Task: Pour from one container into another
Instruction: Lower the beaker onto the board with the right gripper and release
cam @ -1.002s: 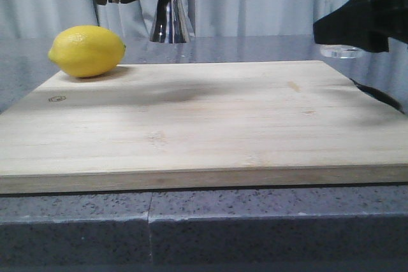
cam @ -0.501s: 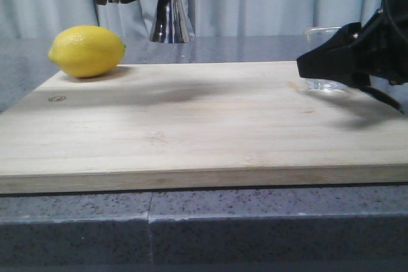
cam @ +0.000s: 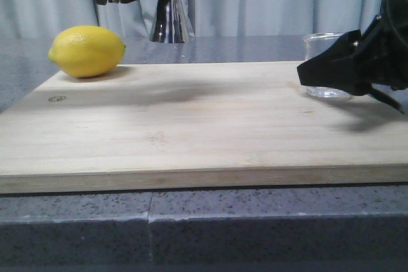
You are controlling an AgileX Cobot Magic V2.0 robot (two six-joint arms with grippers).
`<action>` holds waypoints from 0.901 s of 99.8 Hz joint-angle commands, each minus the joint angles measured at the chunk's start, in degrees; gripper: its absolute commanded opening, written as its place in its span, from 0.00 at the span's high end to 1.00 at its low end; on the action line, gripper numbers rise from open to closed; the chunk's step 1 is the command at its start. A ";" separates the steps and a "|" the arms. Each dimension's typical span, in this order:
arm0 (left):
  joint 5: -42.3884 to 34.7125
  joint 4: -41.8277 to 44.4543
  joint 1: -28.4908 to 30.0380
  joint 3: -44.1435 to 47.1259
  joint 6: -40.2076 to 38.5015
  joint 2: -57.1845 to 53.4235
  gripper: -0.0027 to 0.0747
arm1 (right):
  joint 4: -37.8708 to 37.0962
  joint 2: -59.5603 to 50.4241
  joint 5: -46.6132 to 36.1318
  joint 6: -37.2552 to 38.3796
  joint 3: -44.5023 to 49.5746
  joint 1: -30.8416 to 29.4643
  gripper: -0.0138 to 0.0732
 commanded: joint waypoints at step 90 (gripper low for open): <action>5.56 -5.23 -0.44 -1.72 -0.46 -2.86 0.77 | -6.81 -16.29 15.88 22.59 -1.07 3.47 0.15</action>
